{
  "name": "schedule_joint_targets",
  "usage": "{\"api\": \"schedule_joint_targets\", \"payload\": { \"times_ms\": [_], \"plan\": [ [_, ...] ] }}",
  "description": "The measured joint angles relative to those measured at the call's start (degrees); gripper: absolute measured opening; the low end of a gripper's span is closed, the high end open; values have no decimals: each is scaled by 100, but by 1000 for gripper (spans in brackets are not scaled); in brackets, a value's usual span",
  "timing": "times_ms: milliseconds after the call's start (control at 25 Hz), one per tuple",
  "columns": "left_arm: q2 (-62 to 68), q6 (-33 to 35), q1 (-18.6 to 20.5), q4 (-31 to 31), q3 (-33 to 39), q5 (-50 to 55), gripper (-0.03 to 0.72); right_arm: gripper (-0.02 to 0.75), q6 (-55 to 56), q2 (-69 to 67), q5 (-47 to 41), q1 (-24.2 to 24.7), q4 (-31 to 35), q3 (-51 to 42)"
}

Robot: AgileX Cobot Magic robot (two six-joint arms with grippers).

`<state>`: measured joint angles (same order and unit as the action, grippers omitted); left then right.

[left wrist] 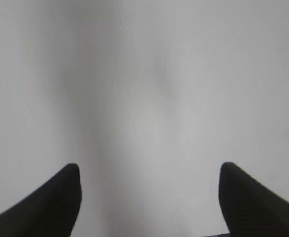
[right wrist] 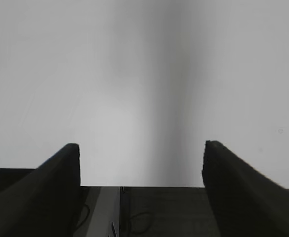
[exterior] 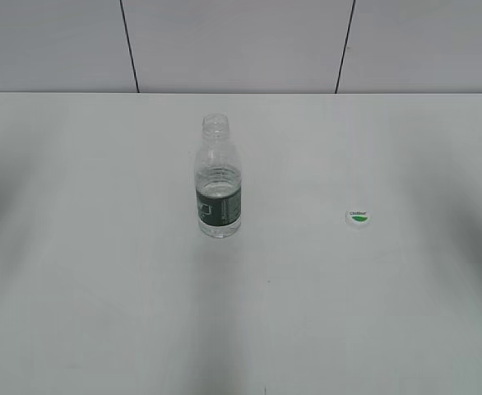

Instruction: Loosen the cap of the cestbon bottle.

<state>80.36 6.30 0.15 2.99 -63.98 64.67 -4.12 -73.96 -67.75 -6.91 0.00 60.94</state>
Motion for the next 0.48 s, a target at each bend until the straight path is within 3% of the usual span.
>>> {"api": "schedule_joint_targets", "payload": {
  "times_ms": [480],
  "plan": [
    [-2561,12,0,-299,2027,-393,517,590,73,2837,670,0,0,-1831]
  ]
}}
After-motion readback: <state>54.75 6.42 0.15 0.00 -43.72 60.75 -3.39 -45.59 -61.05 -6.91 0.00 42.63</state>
